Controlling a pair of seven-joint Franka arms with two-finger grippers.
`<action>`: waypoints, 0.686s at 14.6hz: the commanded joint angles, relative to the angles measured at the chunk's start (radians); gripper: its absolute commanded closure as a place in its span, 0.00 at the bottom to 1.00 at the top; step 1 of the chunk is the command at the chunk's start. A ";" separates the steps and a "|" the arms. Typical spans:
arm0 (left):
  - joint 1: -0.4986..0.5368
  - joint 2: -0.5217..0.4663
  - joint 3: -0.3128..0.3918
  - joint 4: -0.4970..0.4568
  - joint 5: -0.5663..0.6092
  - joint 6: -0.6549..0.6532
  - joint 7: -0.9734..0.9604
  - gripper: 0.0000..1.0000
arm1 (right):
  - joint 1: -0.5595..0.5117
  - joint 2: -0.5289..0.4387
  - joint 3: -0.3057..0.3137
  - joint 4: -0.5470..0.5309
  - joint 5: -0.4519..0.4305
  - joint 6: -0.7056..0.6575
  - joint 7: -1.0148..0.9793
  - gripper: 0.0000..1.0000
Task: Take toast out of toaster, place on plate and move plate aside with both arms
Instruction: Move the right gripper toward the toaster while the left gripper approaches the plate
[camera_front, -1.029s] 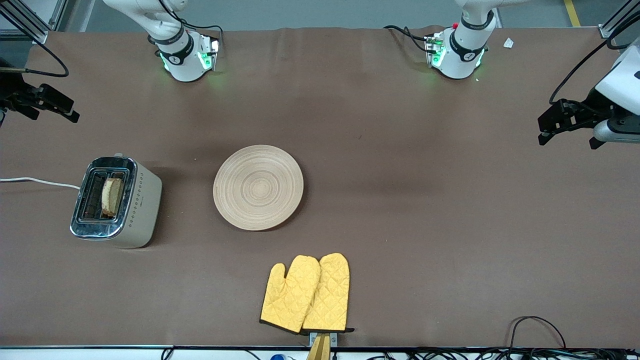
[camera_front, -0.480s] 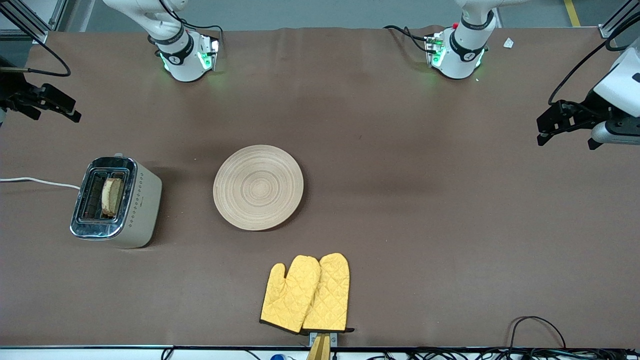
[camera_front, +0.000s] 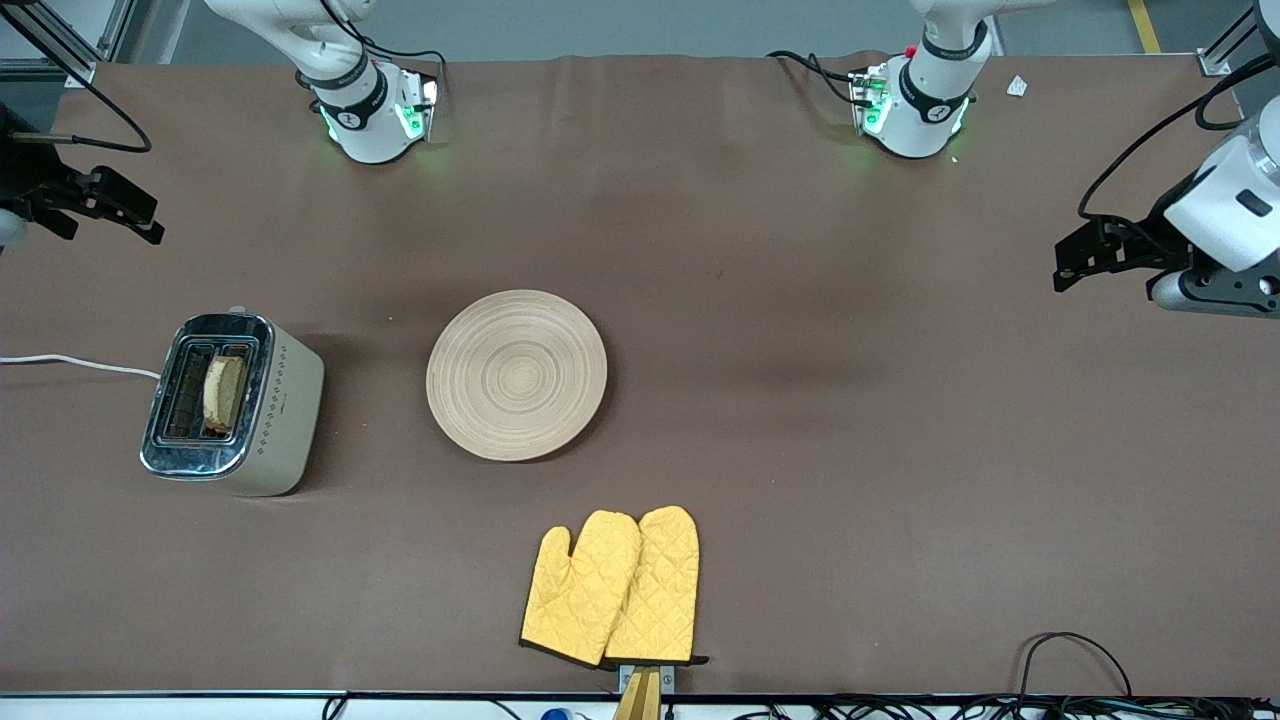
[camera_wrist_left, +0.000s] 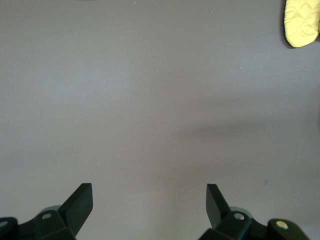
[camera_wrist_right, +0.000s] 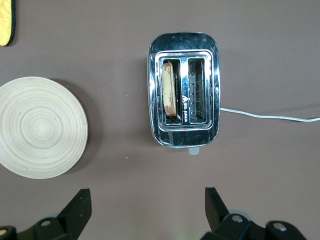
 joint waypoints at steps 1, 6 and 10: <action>0.045 0.024 0.000 0.011 -0.080 -0.031 0.012 0.00 | 0.004 -0.017 0.003 -0.005 -0.014 -0.003 -0.007 0.00; 0.063 0.027 0.000 0.011 -0.090 -0.060 0.013 0.00 | 0.004 -0.018 0.003 -0.007 -0.014 -0.014 -0.005 0.00; 0.063 0.031 0.000 0.012 -0.230 -0.138 0.019 0.00 | 0.008 -0.017 0.007 -0.005 -0.014 -0.014 -0.005 0.00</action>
